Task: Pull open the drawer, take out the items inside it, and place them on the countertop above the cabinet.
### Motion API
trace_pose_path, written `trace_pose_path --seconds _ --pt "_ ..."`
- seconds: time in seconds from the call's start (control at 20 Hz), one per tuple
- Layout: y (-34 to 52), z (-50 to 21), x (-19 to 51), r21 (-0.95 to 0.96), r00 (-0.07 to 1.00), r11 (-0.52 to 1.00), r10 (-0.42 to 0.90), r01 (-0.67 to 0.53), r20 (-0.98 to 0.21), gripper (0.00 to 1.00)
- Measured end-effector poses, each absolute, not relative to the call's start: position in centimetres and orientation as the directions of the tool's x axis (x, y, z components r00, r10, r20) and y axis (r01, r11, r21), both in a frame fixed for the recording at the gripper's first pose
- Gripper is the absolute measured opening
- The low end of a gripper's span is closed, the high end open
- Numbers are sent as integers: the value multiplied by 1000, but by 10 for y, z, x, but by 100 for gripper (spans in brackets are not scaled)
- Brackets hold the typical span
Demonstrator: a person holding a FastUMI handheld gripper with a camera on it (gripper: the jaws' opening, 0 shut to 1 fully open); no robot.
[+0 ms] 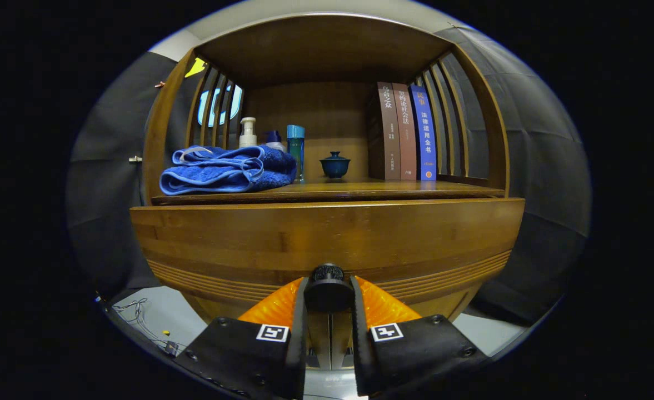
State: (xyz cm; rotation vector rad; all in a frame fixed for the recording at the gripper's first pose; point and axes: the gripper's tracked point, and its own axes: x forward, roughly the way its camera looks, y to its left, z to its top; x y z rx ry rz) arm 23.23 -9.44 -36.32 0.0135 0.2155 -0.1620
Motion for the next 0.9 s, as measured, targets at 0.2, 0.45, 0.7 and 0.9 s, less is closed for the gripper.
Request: trace_pose_path --seconds 0.2,0.45,0.7,0.9 --pt "-90 -361 196 -3 965 987 -161 164 -208 39" --pt "-81 -359 158 9 965 988 -151 157 -212 39" --pt "-79 -364 129 19 963 988 -142 150 -230 39" --pt "-76 -363 118 15 963 989 -139 147 -232 39"
